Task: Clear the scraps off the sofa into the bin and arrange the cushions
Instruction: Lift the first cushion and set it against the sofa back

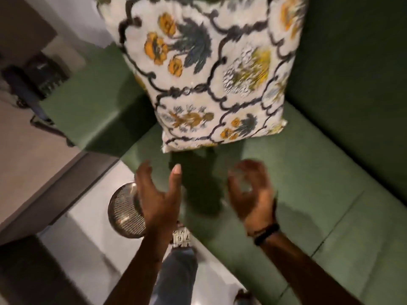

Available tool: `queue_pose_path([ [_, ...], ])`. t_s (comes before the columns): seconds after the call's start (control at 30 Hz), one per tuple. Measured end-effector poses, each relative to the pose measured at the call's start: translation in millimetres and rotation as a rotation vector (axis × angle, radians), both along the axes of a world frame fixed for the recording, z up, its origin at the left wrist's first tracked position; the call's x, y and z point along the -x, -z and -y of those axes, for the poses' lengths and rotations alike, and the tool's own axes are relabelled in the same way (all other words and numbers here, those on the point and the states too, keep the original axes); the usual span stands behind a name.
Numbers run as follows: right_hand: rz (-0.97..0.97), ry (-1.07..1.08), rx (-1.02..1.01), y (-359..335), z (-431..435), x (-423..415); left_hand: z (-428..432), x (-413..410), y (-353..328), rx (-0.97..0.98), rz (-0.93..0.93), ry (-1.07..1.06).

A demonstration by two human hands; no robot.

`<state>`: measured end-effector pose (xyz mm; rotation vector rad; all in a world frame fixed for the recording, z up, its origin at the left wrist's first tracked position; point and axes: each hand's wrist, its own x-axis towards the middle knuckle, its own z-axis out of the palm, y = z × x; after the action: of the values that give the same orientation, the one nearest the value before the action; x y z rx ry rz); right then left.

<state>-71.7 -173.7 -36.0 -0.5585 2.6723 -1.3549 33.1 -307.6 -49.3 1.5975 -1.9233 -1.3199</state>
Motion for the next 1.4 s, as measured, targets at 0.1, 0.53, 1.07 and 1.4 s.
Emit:
queue_pose_path([
  [0.1,0.121,0.103,-0.020,-18.6,-13.9,101.3,9.2,63.3,-14.8,-0.112,-0.229,0.046],
  [0.53,0.679,-0.045,0.468,-11.0,9.7,221.7,57.3,134.1,-4.2,-0.153,-0.593,0.150],
  [1.07,0.316,0.520,0.626,-4.0,-119.9,179.8,34.7,300.8,-12.8,-0.303,-0.362,0.931],
  [1.4,0.459,0.592,0.545,-39.8,-174.6,141.6,-67.1,253.3,-41.9,-0.186,-0.472,0.365],
])
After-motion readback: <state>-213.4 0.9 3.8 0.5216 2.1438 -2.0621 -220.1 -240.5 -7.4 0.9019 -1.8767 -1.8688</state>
